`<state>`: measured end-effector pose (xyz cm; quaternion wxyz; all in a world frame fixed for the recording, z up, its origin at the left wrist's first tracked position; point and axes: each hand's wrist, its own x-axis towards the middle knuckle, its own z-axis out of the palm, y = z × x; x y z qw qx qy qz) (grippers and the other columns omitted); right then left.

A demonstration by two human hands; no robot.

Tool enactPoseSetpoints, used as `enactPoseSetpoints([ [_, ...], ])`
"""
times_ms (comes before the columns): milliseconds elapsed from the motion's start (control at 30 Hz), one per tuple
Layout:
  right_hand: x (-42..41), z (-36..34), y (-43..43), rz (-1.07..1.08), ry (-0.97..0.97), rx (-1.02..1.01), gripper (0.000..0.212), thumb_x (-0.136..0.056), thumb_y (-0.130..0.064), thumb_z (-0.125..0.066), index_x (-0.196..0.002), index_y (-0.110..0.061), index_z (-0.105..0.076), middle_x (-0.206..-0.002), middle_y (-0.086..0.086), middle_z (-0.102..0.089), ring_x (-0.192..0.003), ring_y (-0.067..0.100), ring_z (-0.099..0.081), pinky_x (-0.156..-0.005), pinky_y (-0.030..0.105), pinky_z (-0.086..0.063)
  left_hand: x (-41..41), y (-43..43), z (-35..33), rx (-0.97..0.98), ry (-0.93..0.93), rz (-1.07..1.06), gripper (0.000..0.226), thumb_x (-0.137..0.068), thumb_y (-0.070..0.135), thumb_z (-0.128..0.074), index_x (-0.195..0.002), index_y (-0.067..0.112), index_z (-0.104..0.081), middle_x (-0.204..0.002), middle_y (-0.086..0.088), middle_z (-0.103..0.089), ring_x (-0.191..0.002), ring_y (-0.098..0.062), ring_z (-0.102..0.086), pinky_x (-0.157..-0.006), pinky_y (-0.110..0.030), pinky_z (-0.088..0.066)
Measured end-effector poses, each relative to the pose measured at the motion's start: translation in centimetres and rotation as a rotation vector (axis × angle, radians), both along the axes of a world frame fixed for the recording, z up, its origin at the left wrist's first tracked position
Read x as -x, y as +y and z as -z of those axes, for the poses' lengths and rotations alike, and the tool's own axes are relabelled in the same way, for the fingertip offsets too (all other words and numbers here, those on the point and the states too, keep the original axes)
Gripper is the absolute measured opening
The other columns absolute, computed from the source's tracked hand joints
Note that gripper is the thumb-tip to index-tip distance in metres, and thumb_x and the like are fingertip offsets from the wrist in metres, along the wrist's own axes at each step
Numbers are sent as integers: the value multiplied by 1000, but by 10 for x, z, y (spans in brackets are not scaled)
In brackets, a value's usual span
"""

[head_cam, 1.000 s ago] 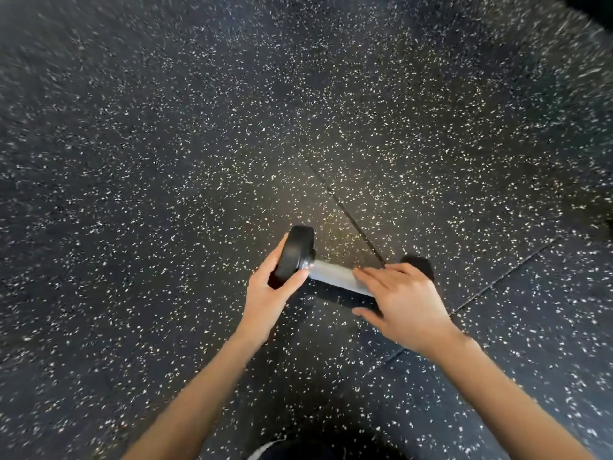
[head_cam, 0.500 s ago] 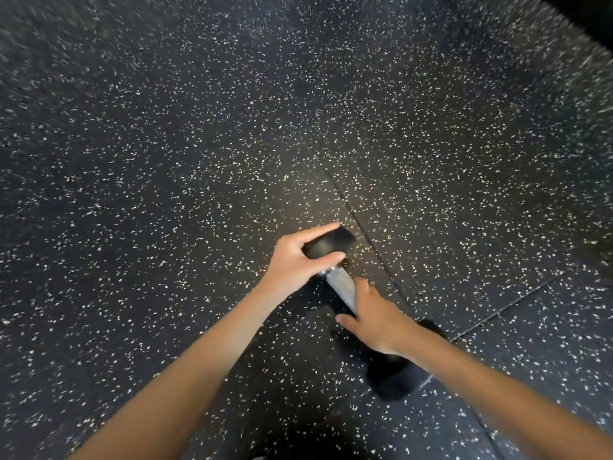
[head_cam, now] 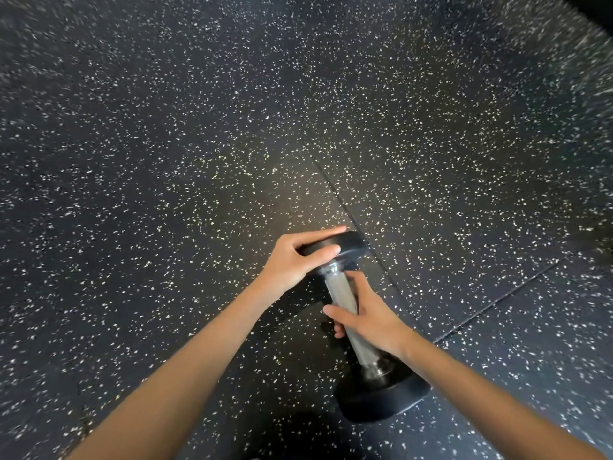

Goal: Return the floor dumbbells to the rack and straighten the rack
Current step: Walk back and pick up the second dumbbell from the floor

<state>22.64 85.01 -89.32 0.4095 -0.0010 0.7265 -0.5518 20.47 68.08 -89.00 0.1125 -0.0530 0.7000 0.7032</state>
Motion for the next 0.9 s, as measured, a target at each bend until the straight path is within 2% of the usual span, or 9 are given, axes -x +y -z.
enactPoseSetpoints([
  [133,2,7,1,-64,-42,23,50,-84,-18,-66,-122,-22,-34,-71,4,-57,-54,16,-55,-59,30,-52,-4,0,1,-9,-5,-39,32,-87,3,-62,-116,16,-65,-100,15,-71,-96,-4,-65,-77,-15,-48],
  [233,2,9,2,-38,-46,58,42,-88,-15,-61,-121,-18,-35,-64,-1,-51,-50,14,-49,-52,27,-48,-6,1,1,37,-19,-65,19,-93,14,-57,-105,22,-69,-90,19,-72,-90,0,-65,-75,-12,-46],
  [333,0,9,2,-9,-28,35,36,-91,-15,-58,-119,-19,-36,-64,0,-49,-51,14,-48,-52,30,-47,-19,-13,1,148,-10,-60,23,-92,35,-53,-111,33,-66,-107,18,-69,-102,0,-61,-84,-12,-44],
  [433,-2,3,4,-1,-22,-28,37,-91,-16,-57,-120,-18,-35,-67,3,-50,-53,15,-49,-56,34,-49,-49,-40,-16,292,-49,-28,35,-87,50,-58,-122,42,-56,-122,29,-58,-114,9,-51,-96,-12,-38],
  [533,-7,-22,10,5,-44,-88,41,-90,-15,-58,-123,-15,-33,-70,2,-52,-49,8,-51,-52,27,-49,-76,-68,-48,667,-100,225,51,-85,67,-45,-133,49,-38,-135,39,-36,-125,17,-33,-107,-20,-25],
  [600,-12,-52,15,4,-70,-93,42,-90,-15,-59,-123,-16,-33,-71,1,-53,-48,6,-51,-50,22,-48,-90,-77,-75,957,-73,395,66,-83,75,-25,-141,43,-31,-143,28,-30,-130,8,-29,-109,-28,-22],
  [667,-16,-96,21,7,-92,-95,42,-89,-15,-60,-121,-18,-34,-72,1,-54,-46,4,-51,-48,20,-47,-103,-77,-107,1121,5,463,69,-88,70,-18,-142,31,-37,-145,13,-39,-131,-6,-36,-110,-38,-25],
  [767,-20,-178,30,12,-87,-116,42,-88,-17,-61,-120,-20,-35,-75,1,-55,-48,5,-51,-48,23,-47,-115,-64,-174,1200,70,478,62,-92,58,-29,-140,21,-42,-141,-1,-49,-131,-19,-42,-110,-45,-30],
  [900,-29,-310,38,66,-107,-157,40,-87,-19,-63,-115,-21,-35,-73,1,-55,-46,4,-51,-46,20,-46,-118,-42,-289,1281,142,498,62,-90,52,-35,-140,15,-42,-141,-8,-48,-131,-25,-43,-110,-50,-30],
])
